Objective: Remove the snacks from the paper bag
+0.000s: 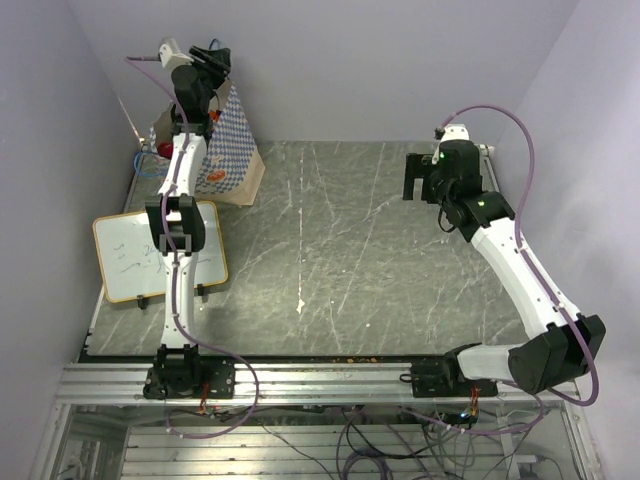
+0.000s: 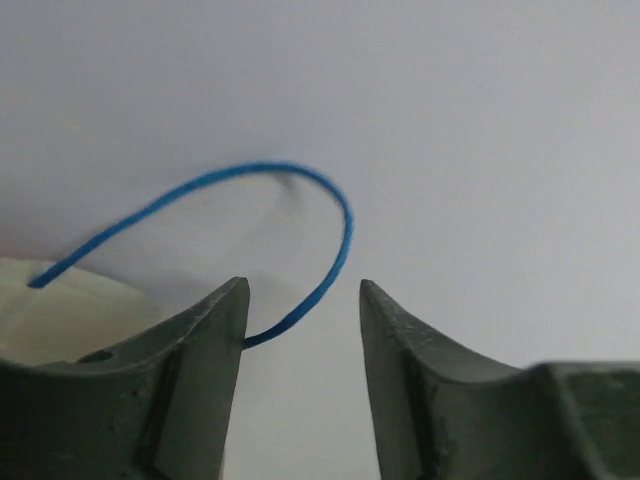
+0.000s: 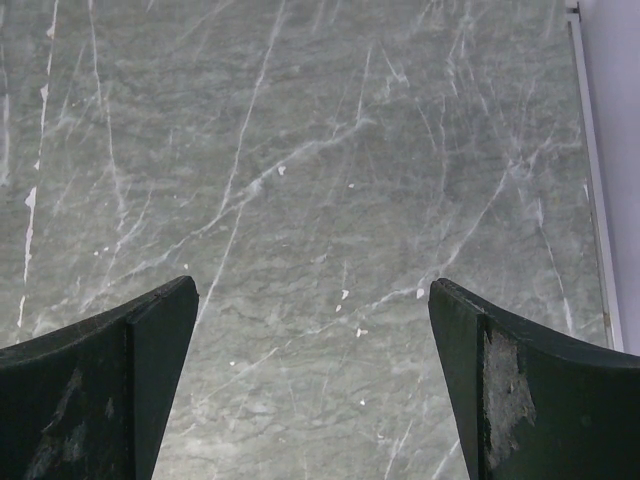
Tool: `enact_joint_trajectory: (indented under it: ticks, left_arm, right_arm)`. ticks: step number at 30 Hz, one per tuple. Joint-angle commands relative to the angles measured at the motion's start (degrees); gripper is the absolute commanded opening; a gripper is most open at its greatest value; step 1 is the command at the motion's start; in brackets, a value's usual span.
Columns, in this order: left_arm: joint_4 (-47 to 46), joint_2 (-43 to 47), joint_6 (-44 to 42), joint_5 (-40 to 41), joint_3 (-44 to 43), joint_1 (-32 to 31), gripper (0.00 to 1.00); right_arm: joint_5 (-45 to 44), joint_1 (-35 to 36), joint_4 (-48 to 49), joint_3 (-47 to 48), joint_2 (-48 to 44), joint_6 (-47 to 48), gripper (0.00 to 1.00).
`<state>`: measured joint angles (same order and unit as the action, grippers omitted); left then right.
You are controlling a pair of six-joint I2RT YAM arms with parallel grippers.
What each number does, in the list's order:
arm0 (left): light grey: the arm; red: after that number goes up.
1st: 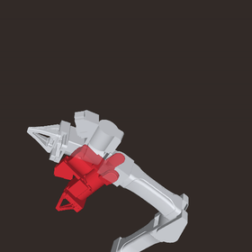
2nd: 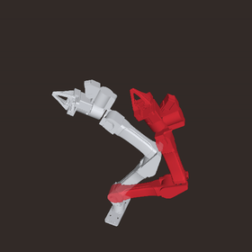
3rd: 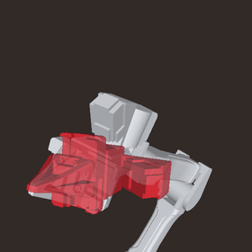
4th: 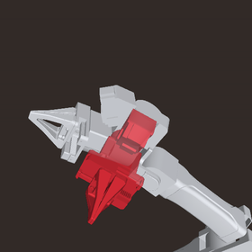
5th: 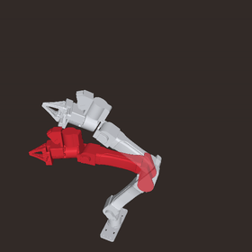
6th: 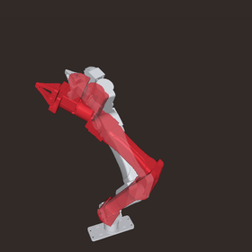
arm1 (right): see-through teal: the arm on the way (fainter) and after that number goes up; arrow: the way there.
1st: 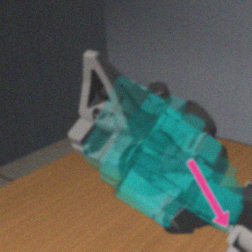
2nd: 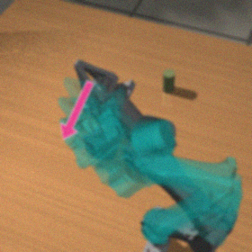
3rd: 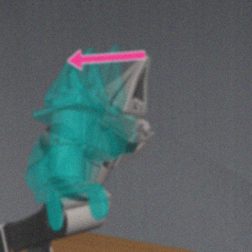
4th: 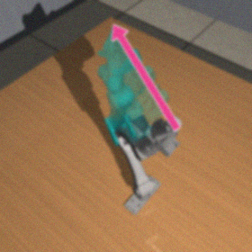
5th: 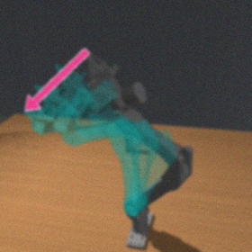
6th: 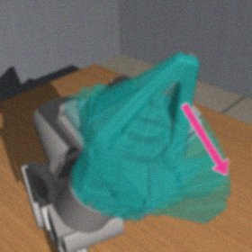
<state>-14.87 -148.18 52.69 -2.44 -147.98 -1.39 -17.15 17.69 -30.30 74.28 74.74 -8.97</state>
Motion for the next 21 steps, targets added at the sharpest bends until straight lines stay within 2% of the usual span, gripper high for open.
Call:
enact_joint_trajectory:
  ticks: [1, 3, 4, 7, 11, 13, 21]
  left_arm:
    - [-2.1, -2.1, -2.0, 2.0, -2.9, -0.6, 0.54]
    - [-1.8, -2.0, -3.6, 1.9, -3.0, -0.5, 0.54]
    - [-1.5, -1.8, -4.3, 1.7, -2.9, -0.5, 0.5]
    - [-0.8, -1.6, -4.5, 0.5, -2.4, -0.3, 0.38]
    - [-0.2, -1.1, -4.4, 0.1, -2.3, -0.2, 0.15]
    - [-0.4, -0.8, -4.0, -0.4, -2.4, -0.2, 0.09]
    - [1.0, 4.3, -4.1, -6.2, 1.8, -2.4, 0.07]
  right_arm:
    - [-0.5, -0.5, 0.6, 2.2, 0.8, 0.1, 1.0]
    - [-0.2, -0.5, 0.6, 2.4, 1.1, -0.2, 1.0]
    - [-0.1, -0.5, 0.6, 2.4, 1.3, -0.4, 1.0]
    - [0.3, -0.5, 0.4, 3.0, 1.7, -0.4, 1.0]
    - [1.1, -0.5, 0.8, 3.0, 1.9, -0.4, 1.0]
    - [1.7, -0.5, 1.0, 3.0, 2.0, -0.3, 1.0]
    - [2.5, -0.5, 1.8, 1.8, 1.2, -1.0, 1.0]
